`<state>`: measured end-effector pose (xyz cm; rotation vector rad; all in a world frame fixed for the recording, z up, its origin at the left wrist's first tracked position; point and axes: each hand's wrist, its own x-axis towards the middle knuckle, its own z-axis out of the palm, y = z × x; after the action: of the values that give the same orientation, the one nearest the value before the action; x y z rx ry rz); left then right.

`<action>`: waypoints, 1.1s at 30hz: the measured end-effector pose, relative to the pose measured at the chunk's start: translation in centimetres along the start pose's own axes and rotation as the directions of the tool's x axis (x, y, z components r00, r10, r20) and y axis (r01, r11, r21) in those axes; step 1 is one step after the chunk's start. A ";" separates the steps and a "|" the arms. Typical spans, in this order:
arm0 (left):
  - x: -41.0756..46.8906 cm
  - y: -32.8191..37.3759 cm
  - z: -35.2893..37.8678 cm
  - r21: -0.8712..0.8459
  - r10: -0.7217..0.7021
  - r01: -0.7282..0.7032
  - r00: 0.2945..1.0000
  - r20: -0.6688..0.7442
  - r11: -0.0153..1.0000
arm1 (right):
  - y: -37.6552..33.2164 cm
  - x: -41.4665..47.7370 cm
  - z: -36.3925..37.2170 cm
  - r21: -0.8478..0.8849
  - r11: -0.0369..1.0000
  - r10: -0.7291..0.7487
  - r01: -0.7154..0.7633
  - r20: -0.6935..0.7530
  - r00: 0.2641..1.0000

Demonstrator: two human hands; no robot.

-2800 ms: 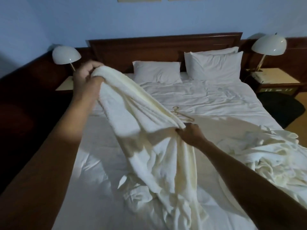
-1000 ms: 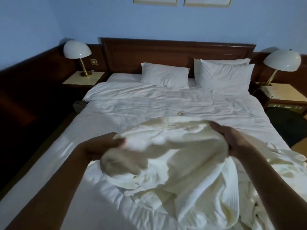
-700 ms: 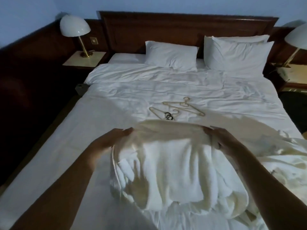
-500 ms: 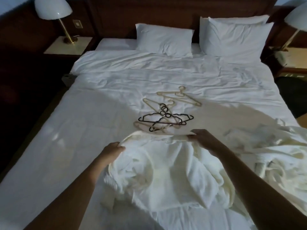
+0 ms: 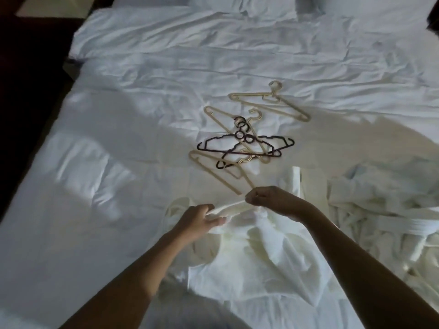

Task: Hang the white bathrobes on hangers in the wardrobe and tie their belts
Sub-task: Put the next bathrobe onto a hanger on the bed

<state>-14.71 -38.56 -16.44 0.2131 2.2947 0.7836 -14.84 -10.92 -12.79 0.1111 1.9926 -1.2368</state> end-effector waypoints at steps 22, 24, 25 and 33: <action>-1.4 -8.2 0.9 -0.358 -0.323 0.248 0.932 -0.167 0.900 | 9.3 15.4 5.4 -0.504 0.832 0.070 -0.231 -0.318 0.945; -2.0 -7.2 0.5 -0.415 -0.318 0.227 0.934 -0.165 0.881 | 8.6 14.4 5.0 -0.535 0.826 0.035 -0.178 -0.266 0.963; -2.2 -6.5 0.1 -0.436 -0.315 0.218 0.935 -0.163 0.873 | 8.2 13.8 4.9 -0.533 0.833 0.011 -0.146 -0.247 0.969; -4.0 -0.3 -4.7 -0.461 -0.198 0.118 0.972 -0.130 0.879 | 0.6 5.2 0.7 -0.225 0.974 -0.170 0.026 -0.648 0.742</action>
<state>-14.81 -42.43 -11.64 -0.2639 2.1771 1.2602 -17.80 -12.79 -16.78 0.4011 2.7707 -1.1402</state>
